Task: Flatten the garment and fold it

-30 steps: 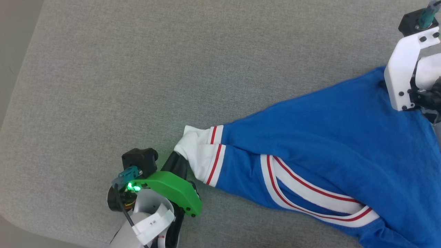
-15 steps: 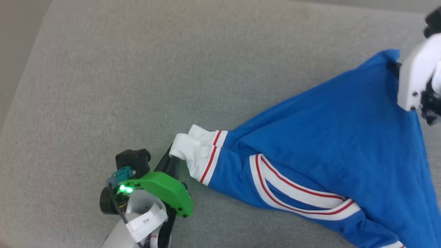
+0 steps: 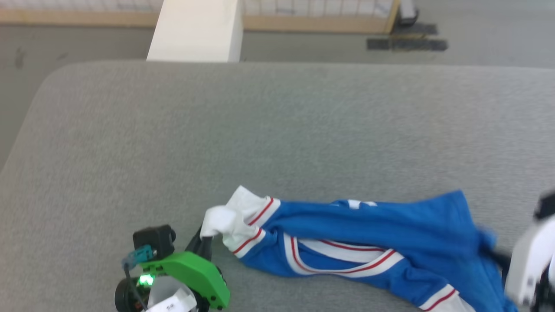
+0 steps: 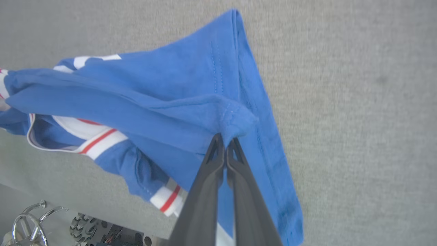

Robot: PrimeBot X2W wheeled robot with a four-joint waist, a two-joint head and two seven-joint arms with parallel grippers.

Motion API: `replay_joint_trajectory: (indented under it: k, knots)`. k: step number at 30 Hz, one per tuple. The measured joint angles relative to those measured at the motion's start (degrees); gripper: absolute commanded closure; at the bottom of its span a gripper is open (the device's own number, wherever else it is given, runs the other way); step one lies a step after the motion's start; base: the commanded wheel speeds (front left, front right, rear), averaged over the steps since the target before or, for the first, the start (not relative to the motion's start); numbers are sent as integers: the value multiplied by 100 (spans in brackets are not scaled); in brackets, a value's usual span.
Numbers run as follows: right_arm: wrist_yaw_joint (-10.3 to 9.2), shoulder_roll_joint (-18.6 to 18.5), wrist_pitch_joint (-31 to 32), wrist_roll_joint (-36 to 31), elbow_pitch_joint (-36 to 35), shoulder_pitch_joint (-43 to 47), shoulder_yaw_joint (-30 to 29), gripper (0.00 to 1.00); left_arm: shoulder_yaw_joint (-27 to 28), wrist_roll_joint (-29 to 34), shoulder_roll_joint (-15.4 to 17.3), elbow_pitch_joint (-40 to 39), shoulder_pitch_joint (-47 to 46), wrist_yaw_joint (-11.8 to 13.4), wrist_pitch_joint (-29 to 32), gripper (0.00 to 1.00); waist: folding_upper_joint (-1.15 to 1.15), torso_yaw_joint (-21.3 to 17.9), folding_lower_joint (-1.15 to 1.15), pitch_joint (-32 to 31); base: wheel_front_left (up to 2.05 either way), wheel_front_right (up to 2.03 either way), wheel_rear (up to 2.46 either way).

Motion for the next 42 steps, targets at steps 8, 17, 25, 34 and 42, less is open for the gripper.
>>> replay_joint_trajectory:
  k: [8,17,25,34,42]
  knots:
    - [0,411,481,327,-276,983,-292,100,145,-454,-13,22,269,-359,-149,100,0,-307,0,-498,0,0,0]
    - [0,-196,380,461,-452,-666,-363,100,439,-728,379,109,-1291,-1058,172,100,0,-431,0,-863,0,0,0]
    - [0,-1038,573,466,33,-2908,-181,100,506,-542,691,759,-4037,-1522,605,100,0,-435,0,-1083,0,0,0]
    - [0,-1091,481,460,420,-3879,-80,100,492,-202,938,1563,-5465,-1650,737,100,0,-534,0,-1112,0,0,0]
    - [2,-932,229,60,809,-4885,-134,100,364,190,1138,2253,-6549,-1601,1014,100,0,-596,0,-623,0,0,0]
